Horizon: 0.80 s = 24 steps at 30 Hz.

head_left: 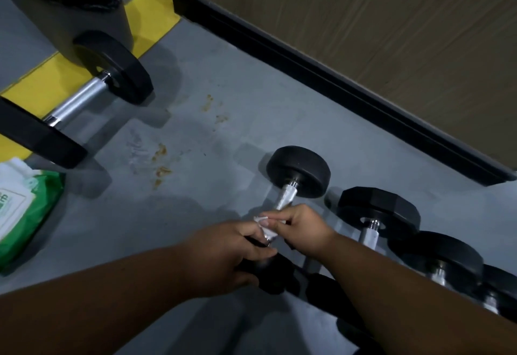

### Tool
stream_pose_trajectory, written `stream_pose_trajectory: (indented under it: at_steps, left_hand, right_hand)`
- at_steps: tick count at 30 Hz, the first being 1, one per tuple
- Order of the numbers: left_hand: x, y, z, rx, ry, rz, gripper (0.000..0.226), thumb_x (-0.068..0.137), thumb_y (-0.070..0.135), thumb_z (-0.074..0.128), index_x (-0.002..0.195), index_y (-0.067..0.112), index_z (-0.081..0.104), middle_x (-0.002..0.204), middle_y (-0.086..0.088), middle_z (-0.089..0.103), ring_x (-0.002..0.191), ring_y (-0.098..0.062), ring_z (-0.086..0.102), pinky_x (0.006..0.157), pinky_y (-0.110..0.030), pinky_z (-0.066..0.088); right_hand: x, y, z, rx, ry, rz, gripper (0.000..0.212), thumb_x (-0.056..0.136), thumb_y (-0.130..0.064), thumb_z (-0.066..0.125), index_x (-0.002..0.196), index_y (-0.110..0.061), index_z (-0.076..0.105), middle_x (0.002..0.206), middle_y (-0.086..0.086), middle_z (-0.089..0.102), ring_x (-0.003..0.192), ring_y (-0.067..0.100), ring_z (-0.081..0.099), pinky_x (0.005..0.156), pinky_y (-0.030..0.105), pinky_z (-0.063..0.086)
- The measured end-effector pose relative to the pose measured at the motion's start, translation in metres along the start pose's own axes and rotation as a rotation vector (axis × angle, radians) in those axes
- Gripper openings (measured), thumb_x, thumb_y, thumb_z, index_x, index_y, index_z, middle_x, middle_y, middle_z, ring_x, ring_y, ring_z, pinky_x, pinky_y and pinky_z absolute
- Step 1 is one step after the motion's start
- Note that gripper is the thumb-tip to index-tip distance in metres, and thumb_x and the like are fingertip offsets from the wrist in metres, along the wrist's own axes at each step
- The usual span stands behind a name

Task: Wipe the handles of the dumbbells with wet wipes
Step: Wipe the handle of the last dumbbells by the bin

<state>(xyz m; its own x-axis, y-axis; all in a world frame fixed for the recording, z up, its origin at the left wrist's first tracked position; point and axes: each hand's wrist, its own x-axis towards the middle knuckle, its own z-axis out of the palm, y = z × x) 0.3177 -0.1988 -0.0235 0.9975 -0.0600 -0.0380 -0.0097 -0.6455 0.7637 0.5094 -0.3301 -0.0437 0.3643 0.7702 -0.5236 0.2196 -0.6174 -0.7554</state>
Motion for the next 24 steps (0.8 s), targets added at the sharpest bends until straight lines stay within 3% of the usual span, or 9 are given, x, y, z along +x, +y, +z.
stream_pose_trajectory:
  at_steps: [2,5,7,12,14,16,19,22,24]
  left_hand:
    - [0.003,0.002,0.002,0.005,0.0,-0.014,0.055,0.075,0.042,0.083,0.128,0.033,0.068,0.126,0.008,0.06,0.11,-0.009,0.06,0.089,-0.015,0.047]
    - [0.005,0.002,0.003,-0.021,-0.009,-0.028,0.054,0.077,0.042,0.082,0.128,0.032,0.068,0.125,0.008,0.06,0.109,-0.012,0.061,0.089,-0.021,0.05]
    - [0.004,0.001,0.005,-0.012,-0.018,-0.036,0.055,0.077,0.043,0.081,0.129,0.033,0.068,0.126,0.008,0.06,0.111,-0.012,0.061,0.091,-0.021,0.05]
    - [0.008,0.001,0.011,0.055,-0.011,-0.04,0.055,0.077,0.053,0.076,0.13,0.042,0.063,0.131,0.013,0.057,0.12,-0.011,0.056,0.096,-0.027,0.051]
    - [0.01,0.006,0.013,0.1,-0.002,-0.025,0.055,0.077,0.057,0.073,0.13,0.046,0.06,0.127,0.016,0.057,0.114,-0.012,0.059,0.089,-0.026,0.054]
    - [0.013,0.012,0.015,0.133,-0.004,-0.002,0.056,0.077,0.06,0.072,0.13,0.048,0.057,0.122,0.018,0.057,0.105,-0.012,0.061,0.081,-0.025,0.055]
    - [0.017,0.016,0.015,0.165,-0.018,0.02,0.057,0.079,0.064,0.066,0.131,0.051,0.05,0.118,0.017,0.058,0.101,-0.013,0.06,0.075,-0.028,0.057]
    - [0.02,0.021,0.016,0.193,-0.003,0.062,0.054,0.078,0.069,0.059,0.129,0.05,0.052,0.118,0.016,0.058,0.1,-0.011,0.062,0.075,-0.025,0.057]
    - [0.023,0.024,0.02,0.261,-0.013,0.063,0.056,0.075,0.072,0.056,0.127,0.05,0.054,0.12,0.018,0.056,0.1,-0.008,0.063,0.072,-0.021,0.055]
  right_hand:
    - [0.007,-0.008,-0.015,0.042,0.088,0.029,0.019,0.095,-0.029,0.07,0.112,-0.025,0.078,0.051,-0.017,0.06,0.04,-0.002,0.048,0.047,0.012,0.037]
    - [0.011,-0.014,-0.016,0.196,0.212,0.097,0.02,0.097,-0.023,0.067,0.115,-0.019,0.077,0.042,-0.009,0.049,0.036,0.006,0.04,0.041,0.017,0.036]
    - [0.004,-0.013,-0.008,0.142,0.176,0.1,0.02,0.098,-0.025,0.066,0.113,-0.02,0.077,0.04,-0.012,0.051,0.034,0.002,0.041,0.04,0.016,0.036]
    - [-0.012,-0.017,-0.013,-0.162,-0.165,0.034,0.017,0.096,-0.033,0.067,0.109,-0.029,0.078,0.054,-0.023,0.064,0.044,-0.009,0.054,0.051,0.008,0.039]
    - [-0.002,-0.018,-0.028,-0.152,-0.094,0.055,0.017,0.096,-0.037,0.067,0.106,-0.029,0.079,0.051,-0.017,0.063,0.041,-0.006,0.051,0.052,0.013,0.04]
    - [0.008,-0.014,-0.039,-0.081,0.039,0.082,0.019,0.099,-0.031,0.064,0.112,-0.028,0.076,0.045,-0.024,0.056,0.039,-0.009,0.05,0.049,0.009,0.038]
    - [0.008,-0.002,-0.028,-0.017,0.125,0.061,0.02,0.098,-0.028,0.065,0.114,-0.025,0.077,0.059,-0.029,0.063,0.046,-0.014,0.052,0.058,0.013,0.041]
    - [-0.011,0.011,-0.009,-0.158,-0.059,0.06,0.016,0.096,-0.035,0.066,0.107,-0.036,0.077,0.091,-0.02,0.076,0.074,-0.011,0.065,0.077,0.019,0.052]
    - [-0.014,0.011,-0.012,-0.329,-0.173,0.03,0.015,0.096,-0.041,0.064,0.107,-0.047,0.071,0.099,-0.019,0.076,0.09,-0.004,0.068,0.087,0.025,0.054]
